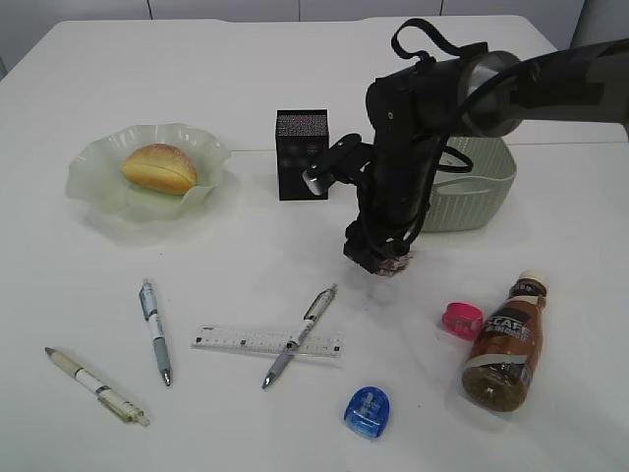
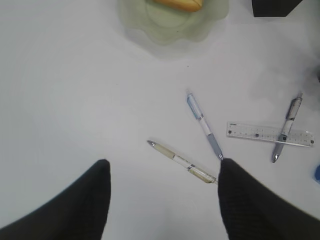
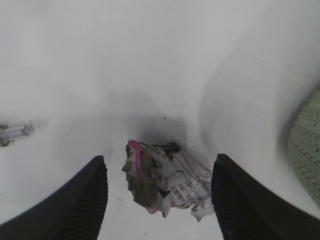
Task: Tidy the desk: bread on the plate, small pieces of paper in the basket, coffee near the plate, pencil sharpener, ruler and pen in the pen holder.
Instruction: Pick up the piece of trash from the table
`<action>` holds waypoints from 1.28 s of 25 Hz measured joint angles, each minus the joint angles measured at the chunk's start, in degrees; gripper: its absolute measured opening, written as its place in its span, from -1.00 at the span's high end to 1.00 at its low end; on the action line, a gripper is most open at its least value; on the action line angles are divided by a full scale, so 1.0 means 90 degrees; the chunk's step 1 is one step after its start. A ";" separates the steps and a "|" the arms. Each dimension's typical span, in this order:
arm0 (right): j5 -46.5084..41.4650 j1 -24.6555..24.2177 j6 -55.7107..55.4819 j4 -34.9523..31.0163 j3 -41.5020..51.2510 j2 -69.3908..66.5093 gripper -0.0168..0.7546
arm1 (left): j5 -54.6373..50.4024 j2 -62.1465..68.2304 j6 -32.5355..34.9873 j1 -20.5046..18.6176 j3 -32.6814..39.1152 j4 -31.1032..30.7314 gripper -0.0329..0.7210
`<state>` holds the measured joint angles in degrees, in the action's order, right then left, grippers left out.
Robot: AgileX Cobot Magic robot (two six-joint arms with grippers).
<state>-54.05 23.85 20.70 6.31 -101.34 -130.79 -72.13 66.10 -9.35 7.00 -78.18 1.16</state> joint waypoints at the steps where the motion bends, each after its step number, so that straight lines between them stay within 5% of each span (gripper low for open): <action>1: 0.0000 0.0000 0.0000 0.0000 0.0000 0.0000 -0.35 | 0.0000 0.0000 0.0000 0.0000 0.0000 0.0000 -0.38; 11: 0.0000 0.0000 0.0000 0.0000 0.0000 0.0000 0.31 | 0.0000 0.0000 0.0000 0.0000 0.0000 0.0000 -0.38; 17: 0.0000 0.0000 0.0000 0.0000 0.0000 0.0000 0.48 | 0.0000 0.0000 0.0000 0.0000 0.0000 0.0000 -0.38; 24: -0.0120 0.0000 -0.0055 -0.0107 0.0000 0.0000 0.90 | 0.0000 0.0000 0.0000 0.0000 0.0000 0.0000 -0.38; 32: -0.0321 0.0000 -0.0175 -0.0291 0.0000 0.0000 0.92 | 0.0000 0.0000 0.0000 0.0000 0.0000 0.0000 -0.38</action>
<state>-56.94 23.85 19.12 3.69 -101.34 -130.79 -72.13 66.10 -9.35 7.00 -78.18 1.16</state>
